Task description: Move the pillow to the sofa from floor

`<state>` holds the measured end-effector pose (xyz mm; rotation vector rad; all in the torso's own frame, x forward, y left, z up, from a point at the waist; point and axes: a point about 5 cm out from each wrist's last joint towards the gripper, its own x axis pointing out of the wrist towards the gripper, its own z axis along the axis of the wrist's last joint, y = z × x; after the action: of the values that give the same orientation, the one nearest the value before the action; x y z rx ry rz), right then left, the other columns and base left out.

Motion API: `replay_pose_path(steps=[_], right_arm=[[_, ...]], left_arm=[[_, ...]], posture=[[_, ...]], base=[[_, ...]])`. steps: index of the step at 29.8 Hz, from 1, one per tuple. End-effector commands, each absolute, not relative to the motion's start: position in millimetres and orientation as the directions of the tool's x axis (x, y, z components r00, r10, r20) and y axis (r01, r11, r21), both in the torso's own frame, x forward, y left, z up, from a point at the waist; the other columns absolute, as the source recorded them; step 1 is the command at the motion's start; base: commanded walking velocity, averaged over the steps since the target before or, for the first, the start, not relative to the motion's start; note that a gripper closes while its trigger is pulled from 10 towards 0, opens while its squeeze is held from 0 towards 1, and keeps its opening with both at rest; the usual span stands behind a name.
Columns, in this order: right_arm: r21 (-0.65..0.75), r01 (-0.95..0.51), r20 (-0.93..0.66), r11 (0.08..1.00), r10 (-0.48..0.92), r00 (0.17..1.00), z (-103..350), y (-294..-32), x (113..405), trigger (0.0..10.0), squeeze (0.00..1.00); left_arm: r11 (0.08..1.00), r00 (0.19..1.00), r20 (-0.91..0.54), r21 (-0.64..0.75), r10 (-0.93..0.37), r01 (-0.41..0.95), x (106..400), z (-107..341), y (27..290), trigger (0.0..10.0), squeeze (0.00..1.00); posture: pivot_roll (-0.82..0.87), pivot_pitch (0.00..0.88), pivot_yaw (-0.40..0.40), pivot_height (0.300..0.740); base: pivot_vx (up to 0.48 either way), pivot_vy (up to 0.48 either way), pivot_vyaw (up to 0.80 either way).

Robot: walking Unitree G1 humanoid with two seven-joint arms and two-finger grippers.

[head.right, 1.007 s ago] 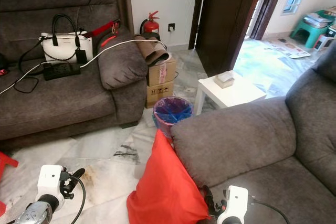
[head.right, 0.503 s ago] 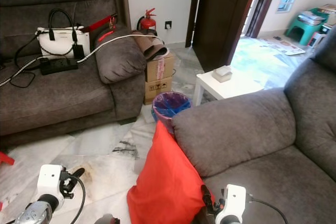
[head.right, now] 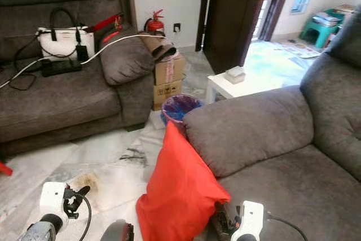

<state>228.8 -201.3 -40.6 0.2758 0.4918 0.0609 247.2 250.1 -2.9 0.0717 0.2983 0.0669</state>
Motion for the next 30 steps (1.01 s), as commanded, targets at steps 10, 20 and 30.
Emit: replay_pose_path(steps=[10,20,30], right_arm=[[0.266,-0.006,-0.431,0.964,0.125,0.894,-36.1,-201.5,233.6,10.0,0.00],[0.297,0.018,-0.440,0.955,0.120,0.890,-36.5,-202.2,235.0,10.0,0.00],[0.303,-0.032,-0.426,0.953,0.165,0.890,-25.9,-184.5,257.1,10.0,1.00]], left_arm=[[0.996,0.950,-0.306,0.074,0.067,-0.047,248.8,-3.1,249.9,10.0,0.00],[0.996,0.947,-0.315,0.085,0.067,-0.042,247.7,-3.9,250.9,10.0,0.00],[0.996,0.948,-0.312,0.078,0.056,-0.033,248.3,-3.8,248.6,10.0,0.00]], posture=[[0.10,0.078,-0.037,0.625],[0.10,0.081,-0.033,0.625],[0.12,0.087,-0.029,0.625]], base=[[0.000,0.000,0.00],[0.293,0.000,0.29],[0.000,0.000,0.00]])
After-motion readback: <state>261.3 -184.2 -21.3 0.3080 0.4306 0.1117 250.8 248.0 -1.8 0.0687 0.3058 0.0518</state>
